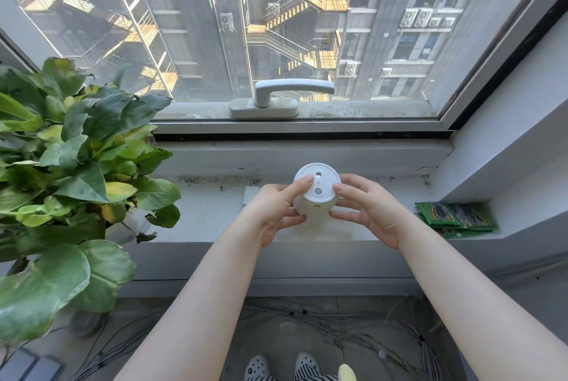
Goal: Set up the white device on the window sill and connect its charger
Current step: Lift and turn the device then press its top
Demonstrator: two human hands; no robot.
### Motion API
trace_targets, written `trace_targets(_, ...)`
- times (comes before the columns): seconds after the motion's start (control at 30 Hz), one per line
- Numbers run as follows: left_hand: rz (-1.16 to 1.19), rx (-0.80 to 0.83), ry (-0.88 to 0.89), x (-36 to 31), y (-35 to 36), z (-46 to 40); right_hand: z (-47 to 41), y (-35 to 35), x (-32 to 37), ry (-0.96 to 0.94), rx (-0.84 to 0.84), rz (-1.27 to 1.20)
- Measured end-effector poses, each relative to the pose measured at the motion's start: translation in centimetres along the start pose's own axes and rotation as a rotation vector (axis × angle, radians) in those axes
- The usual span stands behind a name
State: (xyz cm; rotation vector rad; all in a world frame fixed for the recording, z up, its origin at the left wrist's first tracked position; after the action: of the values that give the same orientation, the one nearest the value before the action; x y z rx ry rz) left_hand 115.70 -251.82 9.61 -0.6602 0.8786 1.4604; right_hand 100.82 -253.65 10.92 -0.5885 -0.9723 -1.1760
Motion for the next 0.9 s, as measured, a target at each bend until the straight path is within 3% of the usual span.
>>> trace_targets(0.9, -0.162, -0.151, 0.091, 0.9, -2.4, -1.8, -1.5, 1.5, -1.3, 0.111, -0.088, 0.004)
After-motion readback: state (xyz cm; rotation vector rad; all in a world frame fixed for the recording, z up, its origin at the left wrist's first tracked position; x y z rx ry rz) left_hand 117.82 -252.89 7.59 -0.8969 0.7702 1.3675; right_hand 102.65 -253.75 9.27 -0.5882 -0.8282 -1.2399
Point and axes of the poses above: each hand's wrist, its own z-axis away from the middle knuckle, its own y-axis out of the palm, x = y × z, the point moved 10 cm from there along -z, towards the middle knuckle, and after that the axes turned 5 degrees about y, right-handed, at the moved point
